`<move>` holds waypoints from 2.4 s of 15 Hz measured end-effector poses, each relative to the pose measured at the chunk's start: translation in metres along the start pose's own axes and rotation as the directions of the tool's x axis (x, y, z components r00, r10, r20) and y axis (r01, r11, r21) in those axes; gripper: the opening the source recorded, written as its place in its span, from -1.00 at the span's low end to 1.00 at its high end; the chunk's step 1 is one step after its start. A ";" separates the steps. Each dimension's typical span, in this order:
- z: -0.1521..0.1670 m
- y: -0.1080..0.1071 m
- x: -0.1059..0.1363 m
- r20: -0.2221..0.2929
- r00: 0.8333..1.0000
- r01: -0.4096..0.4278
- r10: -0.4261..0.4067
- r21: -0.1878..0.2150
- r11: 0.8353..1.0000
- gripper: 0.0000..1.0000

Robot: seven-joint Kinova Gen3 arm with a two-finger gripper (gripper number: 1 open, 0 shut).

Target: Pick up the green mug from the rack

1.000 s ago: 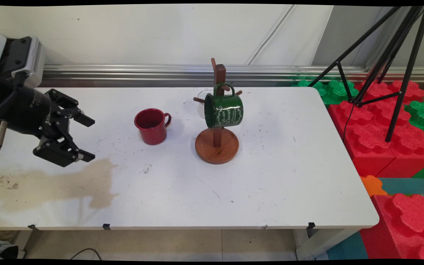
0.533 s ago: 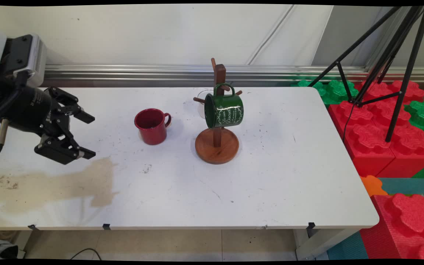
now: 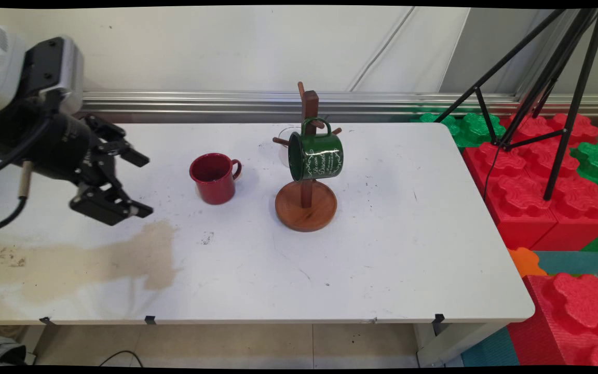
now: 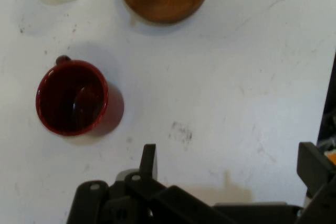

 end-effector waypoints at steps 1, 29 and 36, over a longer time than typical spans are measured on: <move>0.002 0.002 0.007 -0.013 1.000 -0.001 0.001 -0.001 1.000 1.00; 0.125 0.026 0.107 -0.329 0.914 0.233 -0.238 -0.054 0.971 1.00; 0.152 0.028 0.110 -0.372 0.870 0.319 -0.323 -0.074 0.945 1.00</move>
